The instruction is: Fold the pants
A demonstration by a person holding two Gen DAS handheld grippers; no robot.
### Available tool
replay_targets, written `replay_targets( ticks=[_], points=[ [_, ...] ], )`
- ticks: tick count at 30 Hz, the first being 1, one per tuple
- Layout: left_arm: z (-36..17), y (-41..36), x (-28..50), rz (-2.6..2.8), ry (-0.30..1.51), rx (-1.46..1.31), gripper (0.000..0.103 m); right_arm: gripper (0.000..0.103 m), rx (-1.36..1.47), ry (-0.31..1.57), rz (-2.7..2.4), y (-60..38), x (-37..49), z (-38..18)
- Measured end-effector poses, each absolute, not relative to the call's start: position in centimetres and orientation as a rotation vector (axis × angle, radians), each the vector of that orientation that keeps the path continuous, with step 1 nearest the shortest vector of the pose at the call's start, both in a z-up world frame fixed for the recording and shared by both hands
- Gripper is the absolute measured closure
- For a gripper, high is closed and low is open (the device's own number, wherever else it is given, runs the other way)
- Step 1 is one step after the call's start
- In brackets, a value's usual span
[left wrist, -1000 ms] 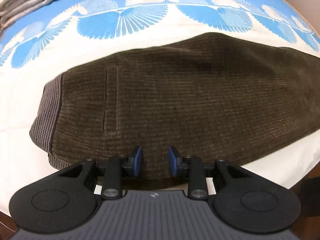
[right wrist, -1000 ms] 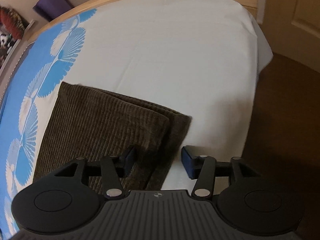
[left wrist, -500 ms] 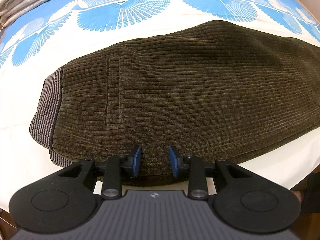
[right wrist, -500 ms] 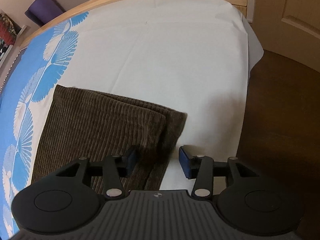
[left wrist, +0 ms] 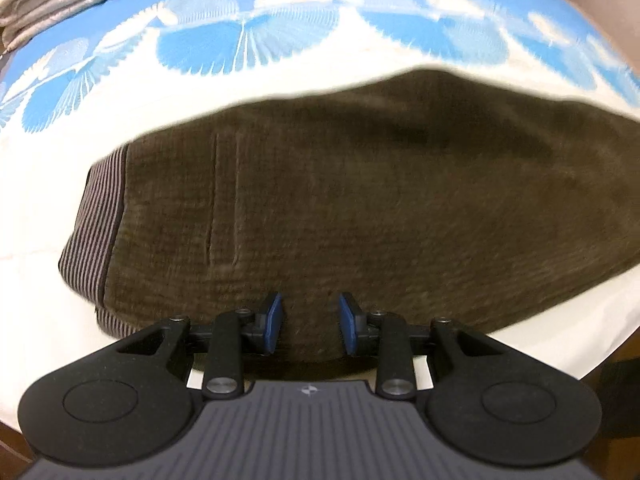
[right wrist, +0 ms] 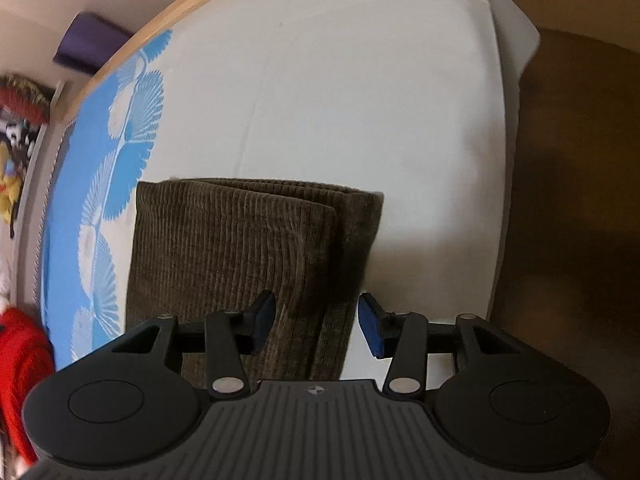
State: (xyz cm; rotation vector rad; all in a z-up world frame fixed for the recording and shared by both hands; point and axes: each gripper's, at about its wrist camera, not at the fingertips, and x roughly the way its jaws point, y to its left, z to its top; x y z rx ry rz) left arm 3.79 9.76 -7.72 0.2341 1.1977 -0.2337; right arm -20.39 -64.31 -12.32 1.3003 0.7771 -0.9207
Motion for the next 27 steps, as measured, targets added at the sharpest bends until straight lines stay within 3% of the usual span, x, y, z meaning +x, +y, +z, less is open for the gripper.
replay_targets(
  ticks=[5,7,8,9,14,20,24,27],
  points=[
    [-7.6,9.2,3.8,-0.263,1.185,0.225,0.068,0.053,1.257,0.757,-0.939,-64.5,-19.4,-12.6],
    [-7.7,9.1,4.0,-0.263,1.188,0.234,0.068,0.069,1.205,0.772,-0.956,-64.6,-18.6,-12.6],
    [-7.7,9.0,4.0,-0.264,1.188,0.232,0.068,0.085,1.195,0.772,-0.963,-64.6,-18.5,-12.6],
    [-7.7,9.0,4.1,-0.265,1.187,0.229,0.068,0.087,1.197,0.761,-0.975,-64.4,-18.5,-12.4],
    [-7.2,9.1,4.4,-0.255,1.176,0.205,0.068,0.090,1.040,0.698,-0.990,-62.4,-16.8,-9.1],
    [-5.6,10.4,4.2,-0.264,1.125,0.120,0.068,0.091,0.476,0.646,-0.839,-52.9,-10.6,-0.4],
    [-5.9,12.0,3.7,-0.261,1.123,0.084,0.068,0.091,0.102,0.526,-0.527,-39.5,-6.9,6.4],
    [-7.0,13.2,3.8,-0.227,1.157,0.068,0.068,0.091,-0.133,0.457,-0.227,-27.3,-7.2,7.3]
  ],
)
